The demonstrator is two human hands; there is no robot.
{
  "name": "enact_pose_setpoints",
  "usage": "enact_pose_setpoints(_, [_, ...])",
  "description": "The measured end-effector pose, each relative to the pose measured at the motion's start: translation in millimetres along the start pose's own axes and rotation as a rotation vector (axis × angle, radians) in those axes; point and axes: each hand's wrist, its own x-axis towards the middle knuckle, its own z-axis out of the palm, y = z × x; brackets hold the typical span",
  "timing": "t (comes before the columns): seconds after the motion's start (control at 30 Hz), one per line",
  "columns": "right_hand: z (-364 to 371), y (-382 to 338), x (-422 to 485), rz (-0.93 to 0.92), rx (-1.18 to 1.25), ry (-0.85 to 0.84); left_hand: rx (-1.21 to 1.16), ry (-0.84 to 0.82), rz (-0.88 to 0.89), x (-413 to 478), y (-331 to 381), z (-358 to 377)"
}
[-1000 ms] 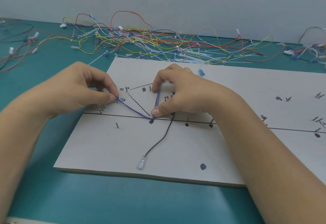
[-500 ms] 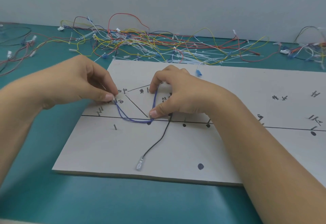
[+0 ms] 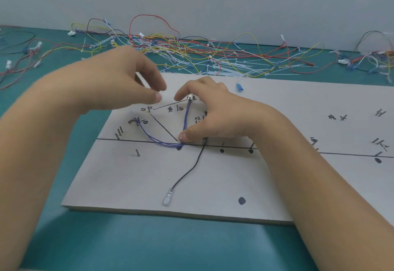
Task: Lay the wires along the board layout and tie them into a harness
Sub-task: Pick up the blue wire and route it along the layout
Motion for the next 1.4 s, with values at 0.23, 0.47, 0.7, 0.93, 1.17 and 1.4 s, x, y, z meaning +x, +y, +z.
enact_pose_setpoints(0.23, [-8,1,2,0.06,0.166,0.073,-0.027,0.055,0.138,9,23,27])
enact_pose_setpoints(0.47, [-17,-24,-15,0.083,0.001,0.222,-0.014,0.006,0.153,-2,10,33])
enact_pose_setpoints(0.7, [13,-30,-28,0.077,-0.276,0.12,-0.049,-0.019,0.13,3,-2,37])
enact_pose_setpoints(0.93, [20,-27,-24,0.076,-0.332,0.125,-0.029,0.038,0.101,3,-4,32])
enact_pose_setpoints(1.17, [-14,-27,-32,0.147,-0.046,0.138,-0.048,0.052,0.09,3,-8,30])
enact_pose_setpoints(1.4, [-94,46,7,0.432,-0.098,0.473,-0.036,0.066,0.094,6,-10,33])
